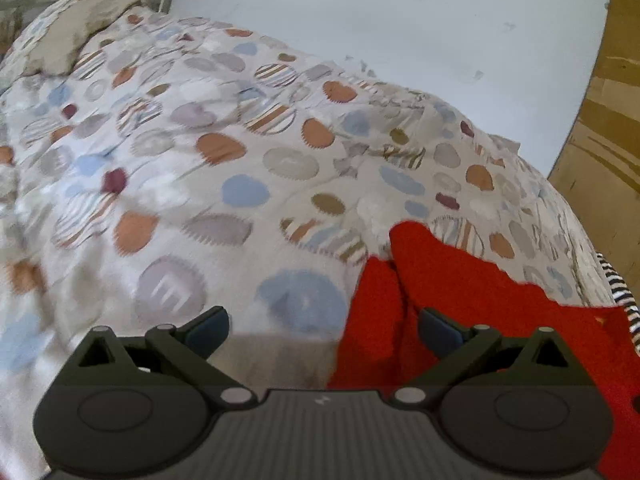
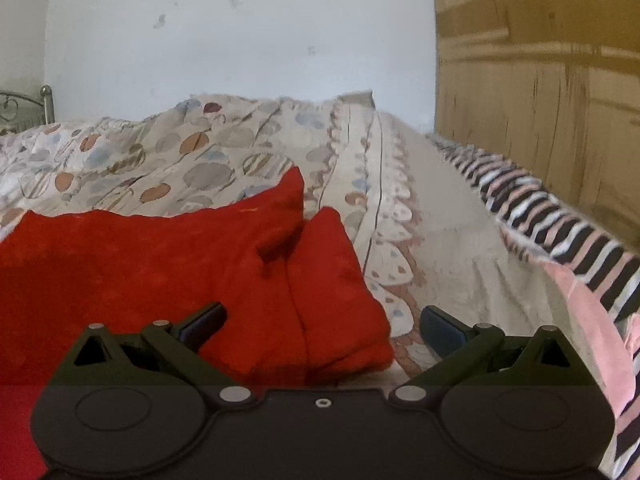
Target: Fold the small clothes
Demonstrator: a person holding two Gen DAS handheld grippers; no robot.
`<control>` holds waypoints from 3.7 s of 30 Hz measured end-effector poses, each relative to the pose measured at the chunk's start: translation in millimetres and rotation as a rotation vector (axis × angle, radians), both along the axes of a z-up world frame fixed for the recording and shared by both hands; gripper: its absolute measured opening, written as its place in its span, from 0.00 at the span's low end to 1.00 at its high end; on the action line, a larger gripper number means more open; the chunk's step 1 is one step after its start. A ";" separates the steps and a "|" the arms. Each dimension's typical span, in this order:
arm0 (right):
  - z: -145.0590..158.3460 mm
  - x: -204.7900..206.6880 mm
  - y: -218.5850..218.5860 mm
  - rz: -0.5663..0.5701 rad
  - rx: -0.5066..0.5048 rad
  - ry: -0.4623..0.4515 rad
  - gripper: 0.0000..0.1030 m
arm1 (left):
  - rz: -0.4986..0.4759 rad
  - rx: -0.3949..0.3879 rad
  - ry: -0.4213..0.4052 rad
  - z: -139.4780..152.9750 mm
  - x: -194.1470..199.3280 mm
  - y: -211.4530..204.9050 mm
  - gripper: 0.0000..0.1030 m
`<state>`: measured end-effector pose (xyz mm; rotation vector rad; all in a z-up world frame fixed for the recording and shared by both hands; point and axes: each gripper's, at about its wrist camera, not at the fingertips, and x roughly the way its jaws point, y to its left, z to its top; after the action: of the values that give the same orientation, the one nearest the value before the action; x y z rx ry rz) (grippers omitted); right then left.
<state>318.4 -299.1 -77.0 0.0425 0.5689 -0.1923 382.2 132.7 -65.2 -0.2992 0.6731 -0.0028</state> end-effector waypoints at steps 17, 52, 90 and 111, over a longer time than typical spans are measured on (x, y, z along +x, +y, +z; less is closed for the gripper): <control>52.4 -65.9 138.3 0.197 -0.325 -0.098 0.99 | 0.050 -0.053 0.111 8.0 -124.4 28.3 1.00; -32.8 -47.5 154.5 0.339 -0.284 -0.151 0.99 | -0.281 0.024 -0.075 -13.1 -15.3 -17.0 1.00; -34.3 -54.5 156.8 0.325 -0.297 -0.184 0.99 | -0.249 -0.036 0.024 -41.2 -5.3 -15.3 0.89; -33.7 -63.4 152.4 0.262 -0.274 -0.254 1.00 | -0.189 -0.188 0.121 -33.8 -0.7 -15.6 0.42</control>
<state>254.9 -146.7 -110.7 -0.2692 0.2868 -0.0077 381.5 117.1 -99.0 -0.4177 0.8213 -0.2305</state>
